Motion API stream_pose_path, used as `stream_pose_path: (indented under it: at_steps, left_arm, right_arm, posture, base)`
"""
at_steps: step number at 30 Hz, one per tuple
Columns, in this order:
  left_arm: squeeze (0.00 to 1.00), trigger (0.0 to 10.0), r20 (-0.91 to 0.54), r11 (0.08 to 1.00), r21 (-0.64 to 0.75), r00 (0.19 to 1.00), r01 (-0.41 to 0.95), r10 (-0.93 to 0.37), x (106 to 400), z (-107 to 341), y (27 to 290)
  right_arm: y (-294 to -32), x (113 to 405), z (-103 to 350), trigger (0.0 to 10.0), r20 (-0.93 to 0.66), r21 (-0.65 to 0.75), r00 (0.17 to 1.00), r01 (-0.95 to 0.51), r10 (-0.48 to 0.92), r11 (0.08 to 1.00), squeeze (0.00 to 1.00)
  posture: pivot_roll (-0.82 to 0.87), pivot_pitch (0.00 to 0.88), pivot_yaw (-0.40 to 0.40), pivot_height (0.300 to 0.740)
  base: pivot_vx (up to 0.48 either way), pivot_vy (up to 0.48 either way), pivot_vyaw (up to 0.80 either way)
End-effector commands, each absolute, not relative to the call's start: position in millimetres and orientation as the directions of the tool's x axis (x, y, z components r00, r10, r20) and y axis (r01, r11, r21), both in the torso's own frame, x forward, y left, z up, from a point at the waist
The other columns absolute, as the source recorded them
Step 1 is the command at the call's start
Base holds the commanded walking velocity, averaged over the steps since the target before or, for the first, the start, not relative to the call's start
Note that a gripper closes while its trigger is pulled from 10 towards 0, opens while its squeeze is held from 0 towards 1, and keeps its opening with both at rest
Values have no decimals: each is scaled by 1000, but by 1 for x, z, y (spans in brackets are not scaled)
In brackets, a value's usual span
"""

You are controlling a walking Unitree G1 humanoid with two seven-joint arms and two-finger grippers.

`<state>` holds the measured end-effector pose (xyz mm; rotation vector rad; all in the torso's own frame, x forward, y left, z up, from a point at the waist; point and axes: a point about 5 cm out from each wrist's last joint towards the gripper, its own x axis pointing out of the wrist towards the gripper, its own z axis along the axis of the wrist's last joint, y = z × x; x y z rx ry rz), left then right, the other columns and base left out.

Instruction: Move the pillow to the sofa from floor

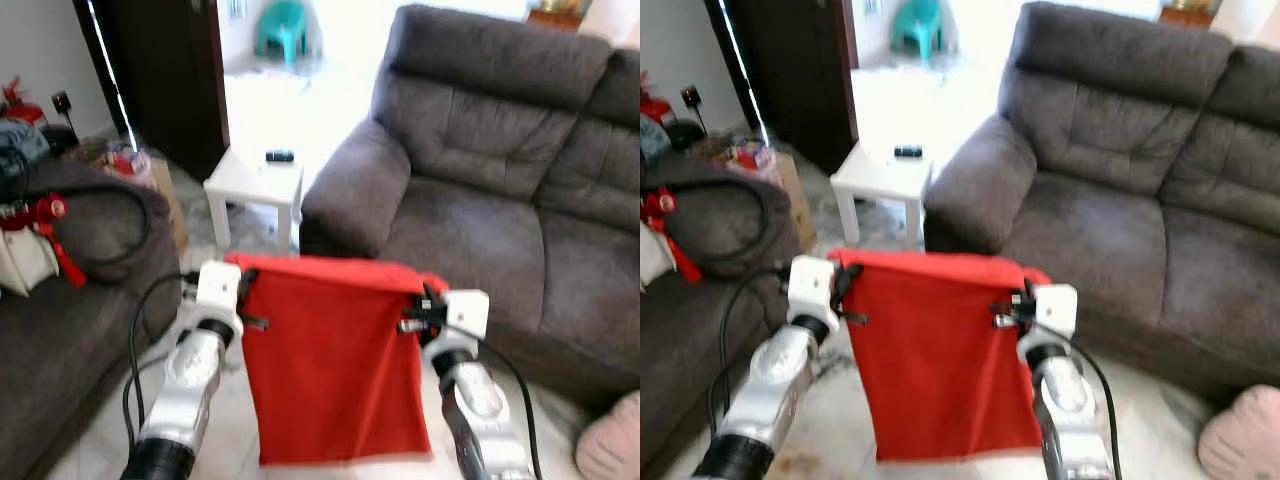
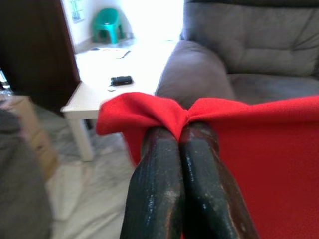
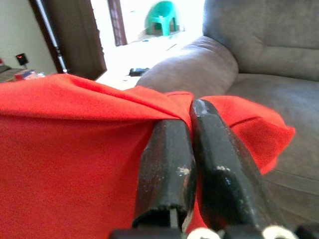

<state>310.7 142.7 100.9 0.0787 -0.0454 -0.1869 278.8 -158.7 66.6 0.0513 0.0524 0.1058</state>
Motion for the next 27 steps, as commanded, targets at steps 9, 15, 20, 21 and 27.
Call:
stream_pose_path:
  at_steps: [9,15,20,21,27]
  left_arm:
    - [0,10000,113,989,86,985,118,-127,316,118,156]
    - [0,10000,113,989,85,985,118,-128,316,119,156]
    - [0,10000,112,989,85,985,120,-129,316,118,155]
    - [0,10000,112,989,85,985,121,-130,316,118,155]
    - [0,10000,114,989,84,985,121,-130,316,118,155]
  right_arm:
    - [-179,284,86,10000,46,57,999,-19,17,998,0]
    - [-179,284,86,10000,45,57,999,-23,21,998,0]
    - [-179,284,86,10000,44,60,999,-21,18,998,0]
    - [-179,284,85,10000,38,60,999,-18,16,998,0]
    - [-179,285,85,10000,32,64,999,-26,24,998,0]
  posture:
    - [-3,0,-65,740]
    - [-3,0,-65,740]
    - [-3,0,-66,740]
    - [-5,0,-66,740]
    - [-4,0,-67,740]
  base:
    - [288,0,0]
    - [290,0,0]
    - [287,0,0]
    - [289,0,0]
    - [289,0,-606]
